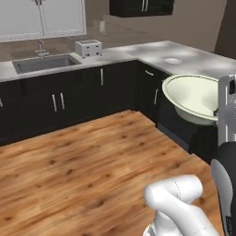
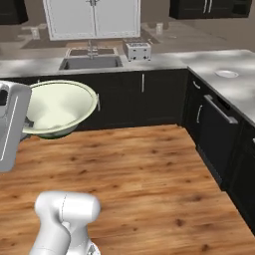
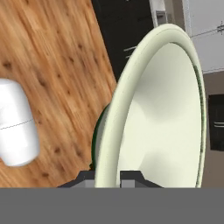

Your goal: Move the bowls from the cabinet to the plates on the dining table.

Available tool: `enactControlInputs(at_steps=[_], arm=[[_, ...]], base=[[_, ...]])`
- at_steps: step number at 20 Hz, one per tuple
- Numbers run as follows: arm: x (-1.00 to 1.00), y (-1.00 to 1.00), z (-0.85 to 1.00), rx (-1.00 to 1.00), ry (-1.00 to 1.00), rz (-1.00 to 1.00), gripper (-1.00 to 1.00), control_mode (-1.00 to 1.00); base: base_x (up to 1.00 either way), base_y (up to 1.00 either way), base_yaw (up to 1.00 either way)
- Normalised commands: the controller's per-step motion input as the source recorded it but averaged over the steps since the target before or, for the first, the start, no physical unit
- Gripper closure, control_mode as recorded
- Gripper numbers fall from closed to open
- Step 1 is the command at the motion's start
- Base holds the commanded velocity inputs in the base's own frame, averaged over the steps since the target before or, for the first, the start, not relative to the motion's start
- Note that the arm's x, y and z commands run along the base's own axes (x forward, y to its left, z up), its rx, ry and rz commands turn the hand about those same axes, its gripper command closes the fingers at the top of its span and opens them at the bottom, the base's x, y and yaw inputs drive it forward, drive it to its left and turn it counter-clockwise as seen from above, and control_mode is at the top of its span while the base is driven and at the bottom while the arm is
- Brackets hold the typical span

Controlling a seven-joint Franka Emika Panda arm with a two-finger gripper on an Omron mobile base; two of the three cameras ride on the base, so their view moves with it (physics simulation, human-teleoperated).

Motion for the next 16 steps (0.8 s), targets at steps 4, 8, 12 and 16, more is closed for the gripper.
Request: enactControlInputs(at_steps=[4, 8, 12, 16], arm=[[0.0, 0.0, 0.0, 0.0, 0.0, 0.0, 1.0, 1.0], [0.0, 0.0, 0.0, 0.0, 0.0, 0.0, 1.0, 1.0], [0.0, 0.0, 0.0, 0.0, 0.0, 0.0, 1.0, 1.0], [0.0, 0.0, 0.0, 0.0, 0.0, 0.0, 1.0, 1.0]], base=[[0.01, -0.15, -0.41], [0.14, -0.12, -0.35], [0.54, 0.1, -0.24], [0.7, 0.24, -0.2]])
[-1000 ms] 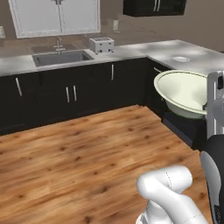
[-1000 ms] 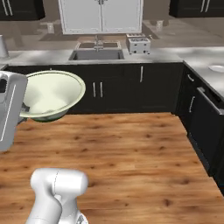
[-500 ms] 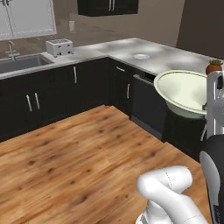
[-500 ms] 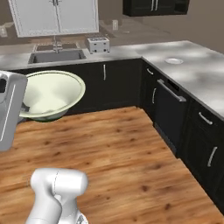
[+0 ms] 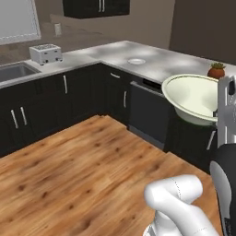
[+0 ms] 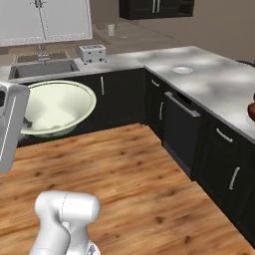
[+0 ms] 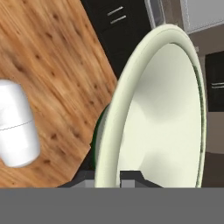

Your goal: Move the bowls from the cabinet to the plates on the dining table.

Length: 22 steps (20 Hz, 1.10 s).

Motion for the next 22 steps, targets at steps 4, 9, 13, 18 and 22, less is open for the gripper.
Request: enactControlInputs(at_steps=[4, 9, 13, 18, 22], arm=[[0.0, 0.0, 0.0, 0.0, 0.0, 0.0, 1.0, 1.0], [0.0, 0.0, 0.0, 0.0, 0.0, 0.0, 1.0, 1.0], [0.0, 0.0, 0.0, 0.0, 0.0, 0.0, 1.0, 1.0], [0.0, 0.0, 0.0, 0.0, 0.0, 0.0, 1.0, 1.0], [0.0, 0.0, 0.0, 0.0, 0.0, 0.0, 1.0, 1.0]], base=[[0.73, 0.32, -0.17], [0.74, 0.24, -0.16], [0.72, 0.1, -0.17], [0.68, 0.03, -0.18], [0.64, 0.03, -0.19]])
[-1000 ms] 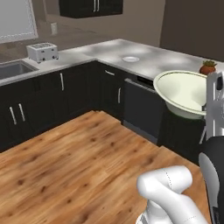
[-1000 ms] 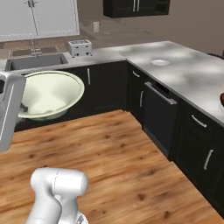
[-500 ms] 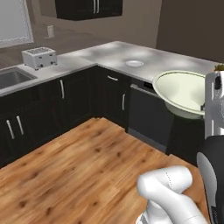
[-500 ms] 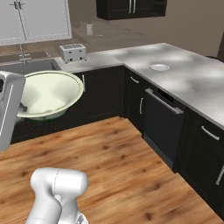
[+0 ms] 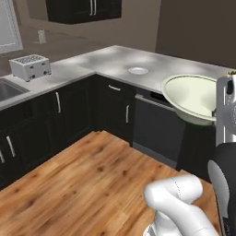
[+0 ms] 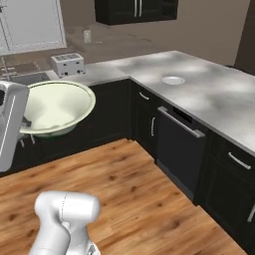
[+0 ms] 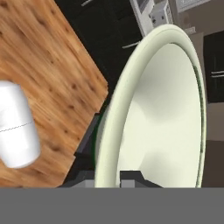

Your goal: Move the bowls from the cabinet to the plates on the dining table.

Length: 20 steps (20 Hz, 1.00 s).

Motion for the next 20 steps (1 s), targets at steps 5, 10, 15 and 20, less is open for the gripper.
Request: enactControlInputs(at_steps=[5, 10, 15, 20], arm=[[0.0, 0.0, 0.0, 0.0, 0.0, 0.0, 1.0, 1.0], [0.0, 0.0, 0.0, 0.0, 0.0, 0.0, 1.0, 1.0], [0.0, 0.0, 0.0, 0.0, 0.0, 0.0, 1.0, 1.0], [0.0, 0.0, 0.0, 0.0, 0.0, 0.0, 1.0, 1.0]], base=[[0.7, 0.11, -0.18], [0.74, 0.18, -0.17], [0.73, 0.16, -0.16], [0.73, 0.14, -0.16]])
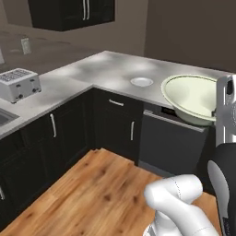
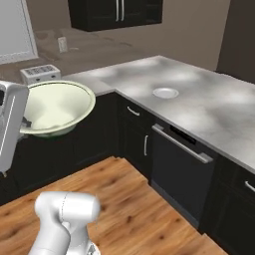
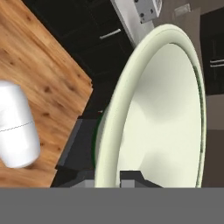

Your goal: Move the bowls from the cabinet to the plates on the dining table.

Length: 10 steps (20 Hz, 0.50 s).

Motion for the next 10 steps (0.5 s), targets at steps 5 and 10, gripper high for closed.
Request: enactControlInputs(at_steps=[5, 10], arm=[[0.0, 0.0, 0.0, 0.0, 0.0, 0.0, 1.0, 1.0], [0.0, 0.0, 0.0, 0.0, 0.0, 0.0, 1.0, 1.0]], base=[[0.73, 0.12, -0.16], [0.71, 0.1, -0.17]])
